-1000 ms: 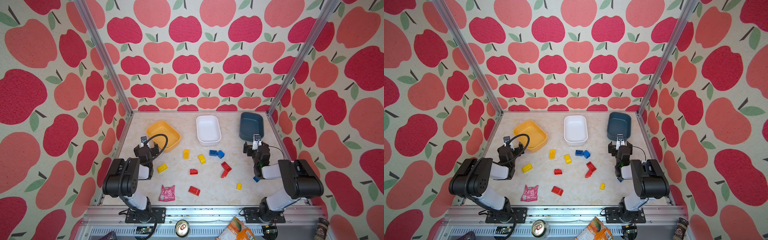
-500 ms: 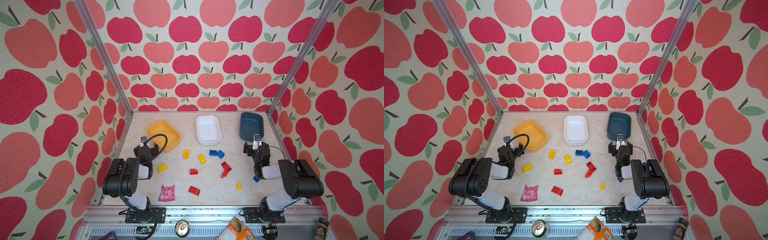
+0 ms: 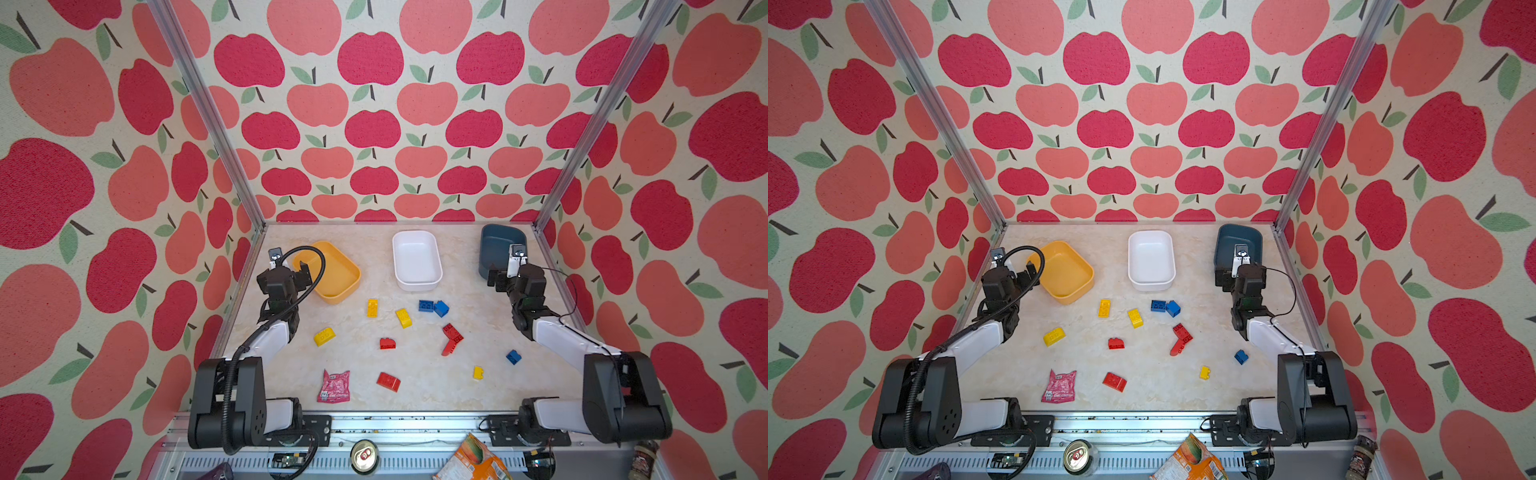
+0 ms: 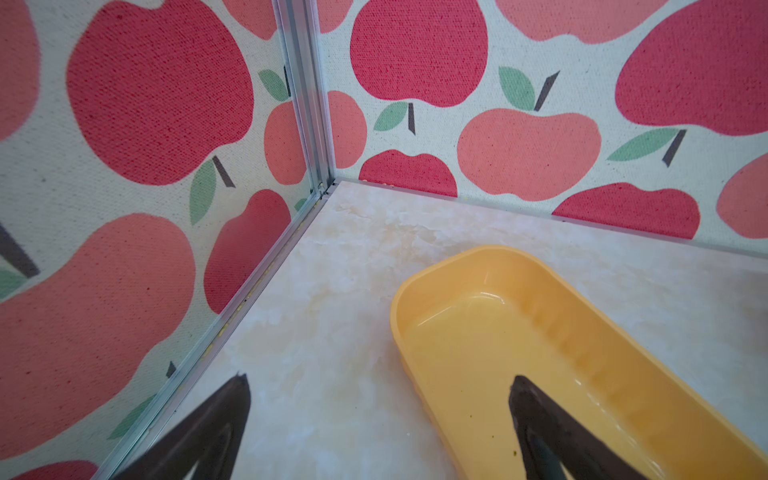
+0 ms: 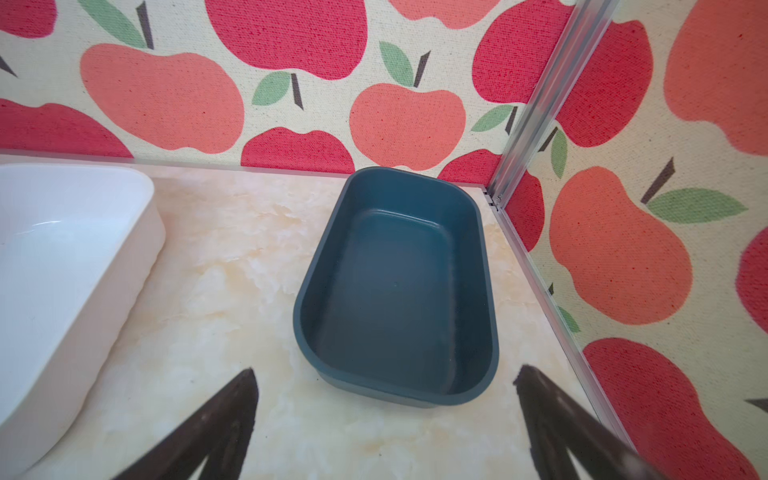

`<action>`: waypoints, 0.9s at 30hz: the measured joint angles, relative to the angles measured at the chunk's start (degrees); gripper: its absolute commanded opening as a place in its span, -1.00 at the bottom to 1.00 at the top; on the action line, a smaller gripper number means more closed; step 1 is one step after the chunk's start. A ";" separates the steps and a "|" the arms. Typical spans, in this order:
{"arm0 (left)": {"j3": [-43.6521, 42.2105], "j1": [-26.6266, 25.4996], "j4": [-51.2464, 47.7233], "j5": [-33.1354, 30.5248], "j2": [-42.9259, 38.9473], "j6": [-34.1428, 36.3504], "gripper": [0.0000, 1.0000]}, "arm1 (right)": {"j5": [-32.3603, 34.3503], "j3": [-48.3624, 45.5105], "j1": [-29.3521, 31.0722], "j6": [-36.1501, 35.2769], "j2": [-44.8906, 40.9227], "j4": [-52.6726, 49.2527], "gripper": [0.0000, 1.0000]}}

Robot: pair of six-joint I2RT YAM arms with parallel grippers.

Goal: Sort the legos into containers by color
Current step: 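Lower the left gripper onto the yellow bin while the right nears the teal bin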

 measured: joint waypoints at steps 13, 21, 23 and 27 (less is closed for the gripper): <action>19.26 1.51 -32.96 13.18 9.77 -14.69 0.22 | 0.57 6.51 6.14 0.15 -0.02 -14.19 0.99; 25.05 2.32 -39.04 17.49 18.32 -19.34 0.09 | -0.66 8.37 6.67 0.87 -0.96 -19.47 0.99; 25.99 2.40 -39.76 18.10 19.96 -19.82 0.05 | -1.90 8.85 6.67 1.68 -1.51 -20.76 0.99; 26.84 2.43 -40.37 19.30 21.99 -20.96 -0.06 | -5.14 9.64 6.67 3.23 -1.92 -22.69 0.99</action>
